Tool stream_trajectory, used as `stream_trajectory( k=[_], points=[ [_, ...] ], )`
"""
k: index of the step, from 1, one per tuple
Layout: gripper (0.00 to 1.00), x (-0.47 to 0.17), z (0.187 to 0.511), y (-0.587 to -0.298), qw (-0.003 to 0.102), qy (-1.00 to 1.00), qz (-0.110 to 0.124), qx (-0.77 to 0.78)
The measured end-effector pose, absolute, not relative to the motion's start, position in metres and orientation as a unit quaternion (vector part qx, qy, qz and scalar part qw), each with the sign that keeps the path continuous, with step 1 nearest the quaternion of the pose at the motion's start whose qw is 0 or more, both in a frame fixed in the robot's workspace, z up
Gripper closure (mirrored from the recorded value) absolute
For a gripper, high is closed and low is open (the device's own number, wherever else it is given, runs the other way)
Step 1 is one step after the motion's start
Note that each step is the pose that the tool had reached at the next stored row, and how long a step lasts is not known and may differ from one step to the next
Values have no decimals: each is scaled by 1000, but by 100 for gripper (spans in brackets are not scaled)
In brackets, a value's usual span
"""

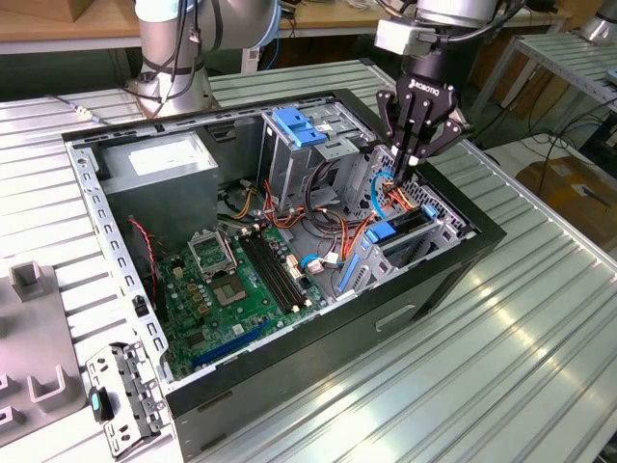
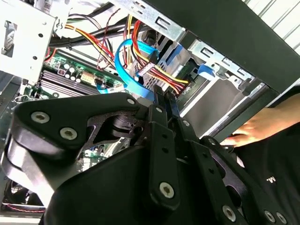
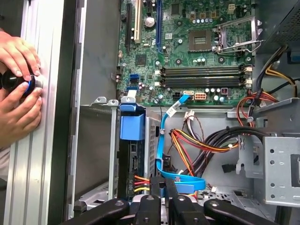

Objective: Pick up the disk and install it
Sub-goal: 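Insert the second disk wire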

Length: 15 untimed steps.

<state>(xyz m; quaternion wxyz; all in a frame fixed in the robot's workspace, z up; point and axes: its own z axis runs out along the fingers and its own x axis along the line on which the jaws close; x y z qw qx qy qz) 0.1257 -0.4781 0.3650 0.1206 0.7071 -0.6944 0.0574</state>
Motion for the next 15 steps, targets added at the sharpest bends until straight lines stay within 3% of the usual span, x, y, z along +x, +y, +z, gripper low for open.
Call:
stream_trajectory(
  k=[15],
  points=[
    [84, 110, 364, -478, 120, -690, 59, 712]
  ],
)
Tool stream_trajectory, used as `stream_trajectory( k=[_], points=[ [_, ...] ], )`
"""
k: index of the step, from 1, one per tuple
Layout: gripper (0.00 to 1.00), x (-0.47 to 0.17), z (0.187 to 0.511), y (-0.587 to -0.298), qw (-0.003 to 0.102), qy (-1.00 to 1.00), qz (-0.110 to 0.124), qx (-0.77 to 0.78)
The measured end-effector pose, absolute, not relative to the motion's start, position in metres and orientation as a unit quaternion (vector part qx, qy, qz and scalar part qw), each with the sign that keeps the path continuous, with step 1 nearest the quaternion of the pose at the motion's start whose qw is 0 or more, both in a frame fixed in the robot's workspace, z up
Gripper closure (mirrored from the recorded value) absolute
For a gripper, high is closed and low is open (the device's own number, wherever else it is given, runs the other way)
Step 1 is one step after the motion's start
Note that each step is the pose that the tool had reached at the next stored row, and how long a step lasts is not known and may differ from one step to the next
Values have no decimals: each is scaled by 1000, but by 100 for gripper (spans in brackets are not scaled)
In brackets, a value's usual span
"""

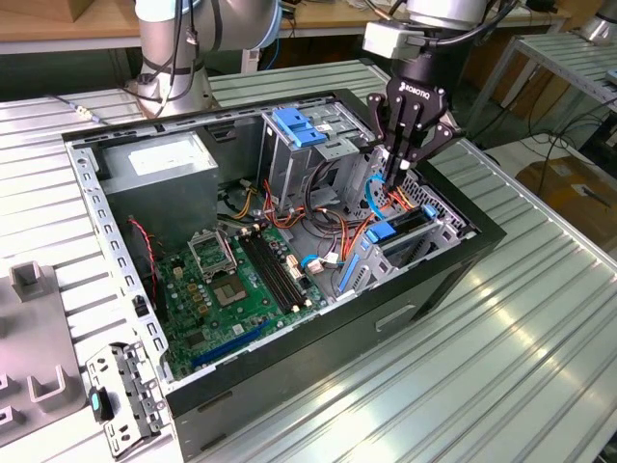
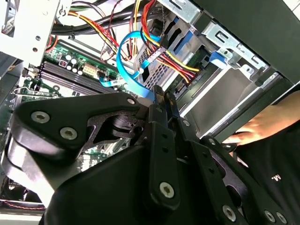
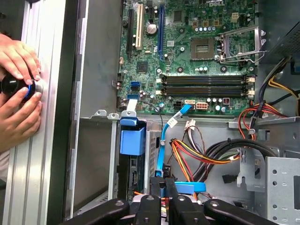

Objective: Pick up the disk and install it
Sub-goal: 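Insert the second disk wire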

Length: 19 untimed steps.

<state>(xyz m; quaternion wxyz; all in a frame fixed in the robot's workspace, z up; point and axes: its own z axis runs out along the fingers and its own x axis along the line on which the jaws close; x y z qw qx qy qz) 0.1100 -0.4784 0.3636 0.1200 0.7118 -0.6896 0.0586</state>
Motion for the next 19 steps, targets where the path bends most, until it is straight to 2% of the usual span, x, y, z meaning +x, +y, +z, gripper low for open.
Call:
stream_trajectory(
  k=[6, 11, 17, 19],
  points=[
    [84, 110, 364, -481, 120, -690, 58, 712],
    [84, 110, 363, -498, 118, -689, 57, 713],
    [84, 108, 361, -507, 101, -688, 61, 716],
    [84, 107, 360, -508, 91, -688, 62, 717]
  ],
)
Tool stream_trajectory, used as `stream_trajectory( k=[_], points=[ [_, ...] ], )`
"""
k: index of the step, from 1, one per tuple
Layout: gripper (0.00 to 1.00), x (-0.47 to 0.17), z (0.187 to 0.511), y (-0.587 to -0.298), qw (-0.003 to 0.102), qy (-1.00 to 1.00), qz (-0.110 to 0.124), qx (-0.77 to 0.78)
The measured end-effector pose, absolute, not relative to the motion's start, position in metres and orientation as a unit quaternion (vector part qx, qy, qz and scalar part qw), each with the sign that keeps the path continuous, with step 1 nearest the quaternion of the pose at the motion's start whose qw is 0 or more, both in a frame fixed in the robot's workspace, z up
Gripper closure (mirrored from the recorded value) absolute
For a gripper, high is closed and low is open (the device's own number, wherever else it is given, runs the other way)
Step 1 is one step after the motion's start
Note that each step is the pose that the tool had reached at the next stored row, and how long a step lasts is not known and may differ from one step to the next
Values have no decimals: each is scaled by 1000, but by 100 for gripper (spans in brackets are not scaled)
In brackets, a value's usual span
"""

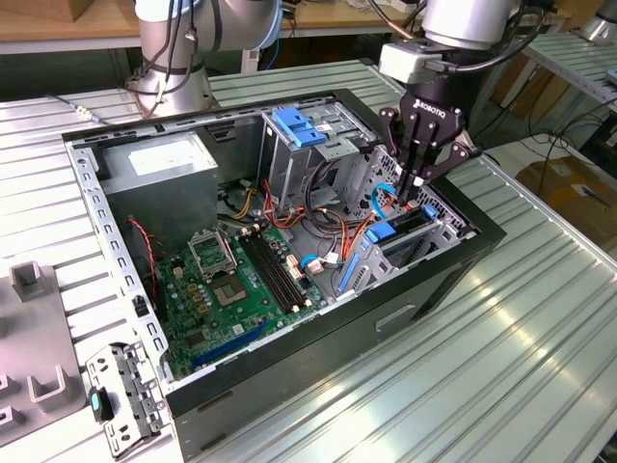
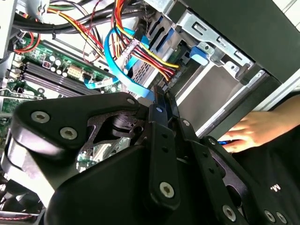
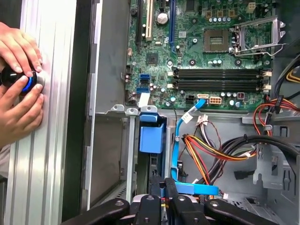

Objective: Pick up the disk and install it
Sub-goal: 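Insert the second disk wire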

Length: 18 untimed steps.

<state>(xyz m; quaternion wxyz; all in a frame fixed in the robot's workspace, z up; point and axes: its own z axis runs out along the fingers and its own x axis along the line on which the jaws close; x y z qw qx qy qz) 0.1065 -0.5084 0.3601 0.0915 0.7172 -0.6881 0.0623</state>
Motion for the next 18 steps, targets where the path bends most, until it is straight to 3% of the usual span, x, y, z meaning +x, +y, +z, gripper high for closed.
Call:
stream_trajectory(
  k=[5, 18],
  points=[
    [84, 103, 359, -513, 71, -688, 61, 719],
    [84, 96, 358, -514, 67, -689, 60, 720]
  ],
)
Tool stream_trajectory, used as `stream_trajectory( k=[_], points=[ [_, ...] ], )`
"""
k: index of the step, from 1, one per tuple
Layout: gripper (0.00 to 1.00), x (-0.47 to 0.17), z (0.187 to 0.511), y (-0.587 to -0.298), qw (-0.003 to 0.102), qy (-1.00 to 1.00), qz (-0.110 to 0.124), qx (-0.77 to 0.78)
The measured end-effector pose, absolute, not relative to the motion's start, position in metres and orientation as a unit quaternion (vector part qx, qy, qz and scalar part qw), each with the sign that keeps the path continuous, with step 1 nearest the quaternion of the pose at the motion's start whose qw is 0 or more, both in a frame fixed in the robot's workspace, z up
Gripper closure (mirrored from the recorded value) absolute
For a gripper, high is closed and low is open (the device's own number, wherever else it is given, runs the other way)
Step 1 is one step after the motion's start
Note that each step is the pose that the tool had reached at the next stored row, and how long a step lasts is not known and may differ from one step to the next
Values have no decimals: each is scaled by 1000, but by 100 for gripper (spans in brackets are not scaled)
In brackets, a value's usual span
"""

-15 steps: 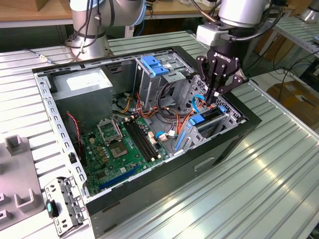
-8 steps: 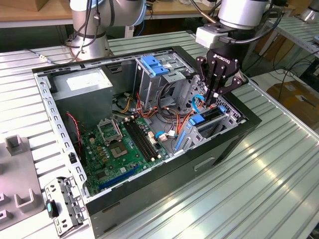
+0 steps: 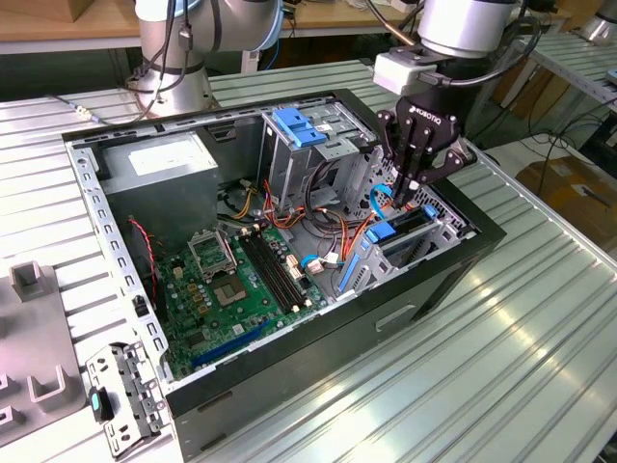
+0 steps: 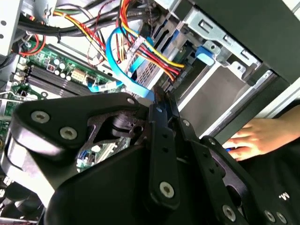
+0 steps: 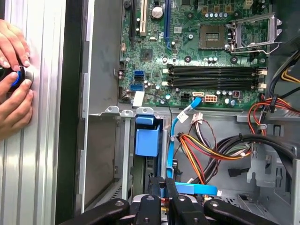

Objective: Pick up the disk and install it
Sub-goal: 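Insert the second disk wire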

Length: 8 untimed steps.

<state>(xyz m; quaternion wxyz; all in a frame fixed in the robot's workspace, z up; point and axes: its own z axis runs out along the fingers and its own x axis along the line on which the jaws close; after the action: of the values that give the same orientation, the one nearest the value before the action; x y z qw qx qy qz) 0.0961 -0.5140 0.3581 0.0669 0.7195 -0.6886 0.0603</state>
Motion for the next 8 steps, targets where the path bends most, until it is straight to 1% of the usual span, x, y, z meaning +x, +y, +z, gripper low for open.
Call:
stream_trajectory(
  k=[2, 3, 8],
  points=[
    [84, 96, 358, -517, 62, -689, 57, 720],
    [84, 95, 357, -520, 56, -689, 53, 721],
    [84, 95, 356, -530, 40, -690, 41, 722]
  ],
)
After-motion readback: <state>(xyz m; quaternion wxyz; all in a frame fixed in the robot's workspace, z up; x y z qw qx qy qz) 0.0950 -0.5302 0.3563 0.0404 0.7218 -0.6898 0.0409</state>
